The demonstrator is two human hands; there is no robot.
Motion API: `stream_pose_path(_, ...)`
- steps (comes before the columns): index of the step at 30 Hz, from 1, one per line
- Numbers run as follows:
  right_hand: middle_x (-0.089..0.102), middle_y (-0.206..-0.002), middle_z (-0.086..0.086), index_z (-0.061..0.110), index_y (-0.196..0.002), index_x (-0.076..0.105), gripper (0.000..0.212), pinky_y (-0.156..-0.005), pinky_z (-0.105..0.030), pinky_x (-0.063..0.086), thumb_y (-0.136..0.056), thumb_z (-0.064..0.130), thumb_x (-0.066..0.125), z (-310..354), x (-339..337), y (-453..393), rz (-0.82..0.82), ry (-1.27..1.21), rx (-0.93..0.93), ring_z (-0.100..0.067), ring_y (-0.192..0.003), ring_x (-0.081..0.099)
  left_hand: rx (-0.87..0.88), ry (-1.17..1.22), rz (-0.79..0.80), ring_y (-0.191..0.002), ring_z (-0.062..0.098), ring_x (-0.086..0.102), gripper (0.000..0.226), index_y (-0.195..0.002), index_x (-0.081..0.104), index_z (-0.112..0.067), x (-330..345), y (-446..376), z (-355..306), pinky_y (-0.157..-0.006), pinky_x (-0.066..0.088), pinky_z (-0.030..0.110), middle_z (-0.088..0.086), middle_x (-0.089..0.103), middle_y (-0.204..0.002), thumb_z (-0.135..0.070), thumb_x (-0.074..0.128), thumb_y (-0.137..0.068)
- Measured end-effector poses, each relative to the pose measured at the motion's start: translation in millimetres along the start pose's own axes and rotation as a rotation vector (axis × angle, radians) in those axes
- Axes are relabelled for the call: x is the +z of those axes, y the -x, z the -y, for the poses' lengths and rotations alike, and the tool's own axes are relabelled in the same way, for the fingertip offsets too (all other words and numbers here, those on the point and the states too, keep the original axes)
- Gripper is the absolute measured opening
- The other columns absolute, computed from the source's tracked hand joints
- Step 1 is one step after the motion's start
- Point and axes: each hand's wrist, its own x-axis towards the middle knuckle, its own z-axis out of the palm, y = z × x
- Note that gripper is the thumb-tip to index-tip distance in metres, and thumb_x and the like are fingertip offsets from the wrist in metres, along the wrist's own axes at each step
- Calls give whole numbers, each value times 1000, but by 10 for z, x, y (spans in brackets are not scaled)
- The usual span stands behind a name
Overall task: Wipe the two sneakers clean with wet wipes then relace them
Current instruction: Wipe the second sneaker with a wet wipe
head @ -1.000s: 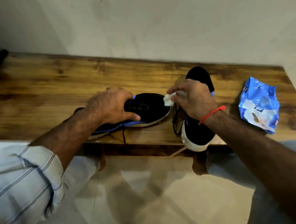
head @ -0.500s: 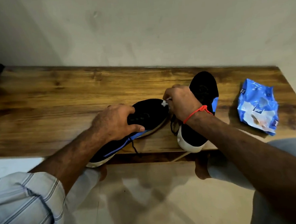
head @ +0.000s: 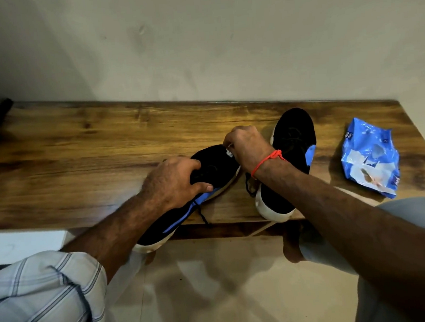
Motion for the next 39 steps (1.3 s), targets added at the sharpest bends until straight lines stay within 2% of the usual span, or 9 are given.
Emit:
stream_pose_path(5,70,-109,-16,9,-110,73,24,-88,-31,51,-91,4,59,408,-21,-182,144,-18,-18,-31,-107,64,-38,-11,-27,-87,12,54,41,-107,67,-27,22,20,-3,-67,43,30,-12,55,-91,-58,74,-82)
stream_pose_path(8,61,-119,-27,-8,-124,61,31,-68,-8,42,-98,-5,45,680,-233,-78,297,147,-212,-38,-118,54,-109,40,-42,-88,13,61,45,-111,67,-30,43,9,31,-68,50,32,-8,66,-100,-61,76,-79)
stream_pose_path(10,61,-119,-14,0,-128,60,34,-77,-13,43,-98,-3,44,546,-206,-85,366,147,-184,-34,-121,53,-105,30,-30,-91,14,62,44,-110,67,-32,54,-1,46,-70,53,34,-8,67,-100,-63,74,-79)
stream_pose_path(13,71,-113,-12,13,-112,73,25,-95,-33,49,-91,8,61,149,94,-340,213,112,-44,-30,-111,63,-85,15,-29,-88,13,57,43,-107,64,-31,57,-4,34,-67,49,32,-11,59,-93,-64,72,-81)
stream_pose_path(18,70,-101,-16,8,-99,74,14,-82,-40,59,-85,4,70,52,-56,-438,217,91,90,-31,-94,69,-100,31,-28,-93,15,59,52,-114,65,-29,42,-24,46,-67,44,31,-10,58,-95,-66,73,-79)
stream_pose_path(25,69,-91,-8,15,-94,75,11,-89,-30,51,-86,10,69,-266,-572,-296,18,-202,179,-22,-91,65,-176,297,-105,-75,13,60,28,-83,62,-28,-252,-43,76,-59,44,30,-4,63,-80,-54,68,-90)
stream_pose_path(29,71,-76,-2,12,-89,71,5,-61,-19,56,-87,7,71,-142,-850,19,-278,-634,147,-10,-60,70,-132,348,-205,-68,15,57,37,-78,54,-23,-390,26,-9,-57,39,31,-1,58,-73,-55,54,-97)
stream_pose_path(34,73,-97,-1,14,-98,76,11,-84,-13,50,-87,16,73,-180,-854,143,-460,-548,49,-6,-89,67,-149,390,-326,-69,16,54,45,-79,51,-19,-364,93,-214,-56,34,31,1,56,-74,-55,39,-103)
stream_pose_path(39,69,-109,-10,5,-109,74,22,-92,-3,38,-89,0,66,-268,-806,196,-588,-293,-167,-13,-100,61,-96,277,-486,-70,14,49,43,-85,48,-23,-256,63,-433,-55,32,28,-7,50,-77,-54,25,-105)
